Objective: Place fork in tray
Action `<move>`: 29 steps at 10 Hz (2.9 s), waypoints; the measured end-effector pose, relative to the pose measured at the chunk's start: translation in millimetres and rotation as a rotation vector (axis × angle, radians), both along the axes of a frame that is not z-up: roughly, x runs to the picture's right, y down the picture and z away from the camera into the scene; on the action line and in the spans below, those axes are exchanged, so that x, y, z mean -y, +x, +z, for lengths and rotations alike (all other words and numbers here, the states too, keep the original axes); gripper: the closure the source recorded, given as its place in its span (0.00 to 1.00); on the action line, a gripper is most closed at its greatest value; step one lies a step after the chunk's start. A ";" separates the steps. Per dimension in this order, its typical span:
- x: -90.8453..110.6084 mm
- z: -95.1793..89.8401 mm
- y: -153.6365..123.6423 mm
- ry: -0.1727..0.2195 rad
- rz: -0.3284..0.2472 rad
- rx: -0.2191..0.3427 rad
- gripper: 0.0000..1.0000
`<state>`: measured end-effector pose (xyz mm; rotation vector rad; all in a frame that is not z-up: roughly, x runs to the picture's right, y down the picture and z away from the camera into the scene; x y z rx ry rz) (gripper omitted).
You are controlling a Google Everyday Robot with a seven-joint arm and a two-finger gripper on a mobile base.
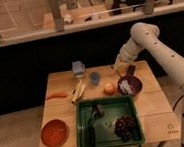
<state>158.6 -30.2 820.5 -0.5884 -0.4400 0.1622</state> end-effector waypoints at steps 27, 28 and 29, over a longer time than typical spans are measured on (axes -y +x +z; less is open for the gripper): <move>-165.4 -68.3 -46.4 0.119 -0.339 0.123 0.24; -164.0 -65.4 -44.0 0.121 -0.359 0.116 0.20; -162.2 -64.0 -40.9 0.122 -0.366 0.110 0.20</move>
